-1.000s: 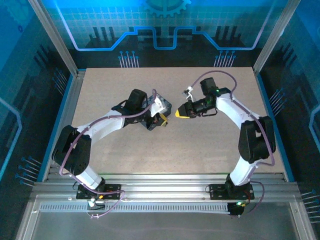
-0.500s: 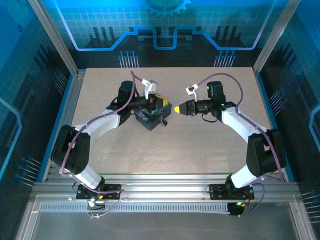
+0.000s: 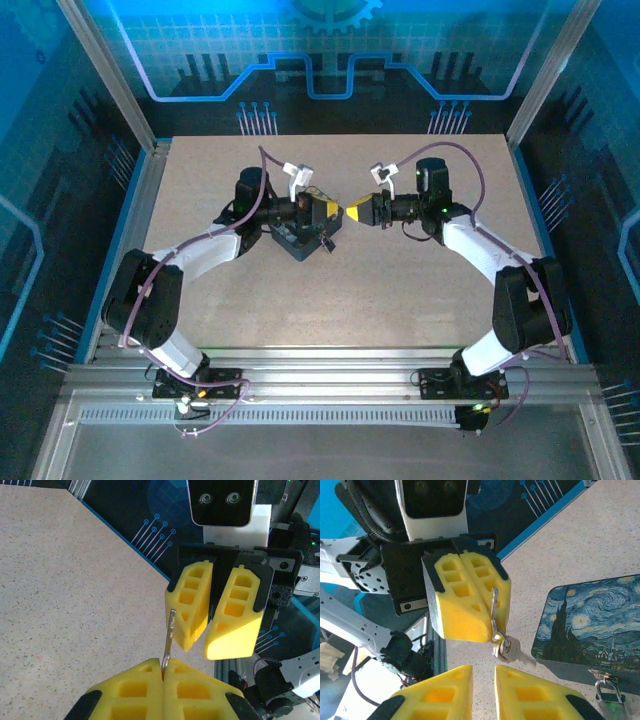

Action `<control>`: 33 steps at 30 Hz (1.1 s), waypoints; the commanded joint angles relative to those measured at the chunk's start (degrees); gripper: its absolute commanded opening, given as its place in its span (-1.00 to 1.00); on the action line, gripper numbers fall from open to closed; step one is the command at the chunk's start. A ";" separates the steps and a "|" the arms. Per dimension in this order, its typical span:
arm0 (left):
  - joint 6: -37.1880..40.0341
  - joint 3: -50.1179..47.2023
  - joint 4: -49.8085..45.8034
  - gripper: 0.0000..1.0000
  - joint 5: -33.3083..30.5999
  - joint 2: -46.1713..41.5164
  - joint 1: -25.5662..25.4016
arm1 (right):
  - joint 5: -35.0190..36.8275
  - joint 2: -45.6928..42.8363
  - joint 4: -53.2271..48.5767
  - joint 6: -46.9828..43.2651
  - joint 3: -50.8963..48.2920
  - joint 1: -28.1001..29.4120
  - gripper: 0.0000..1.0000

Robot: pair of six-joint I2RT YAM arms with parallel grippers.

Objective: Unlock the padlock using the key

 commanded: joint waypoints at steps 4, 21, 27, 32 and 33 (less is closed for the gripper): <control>-6.30 -1.05 8.55 -0.86 3.04 -0.75 0.12 | -1.49 2.60 -2.21 -4.14 3.04 2.06 -0.52; -5.67 -1.76 6.58 -0.85 4.06 -2.01 0.12 | -0.28 4.27 3.13 -1.00 3.36 2.15 -0.35; -5.61 -2.63 6.61 -0.85 4.78 -2.42 0.10 | -0.54 5.03 8.20 2.87 2.92 1.85 -0.48; -5.37 -3.34 6.29 -0.85 4.87 -2.88 0.10 | -0.29 4.85 12.06 5.28 3.09 1.89 -0.47; -5.41 -3.34 6.39 -0.85 4.87 -2.81 0.15 | -0.26 4.92 12.50 5.68 3.09 1.96 -0.47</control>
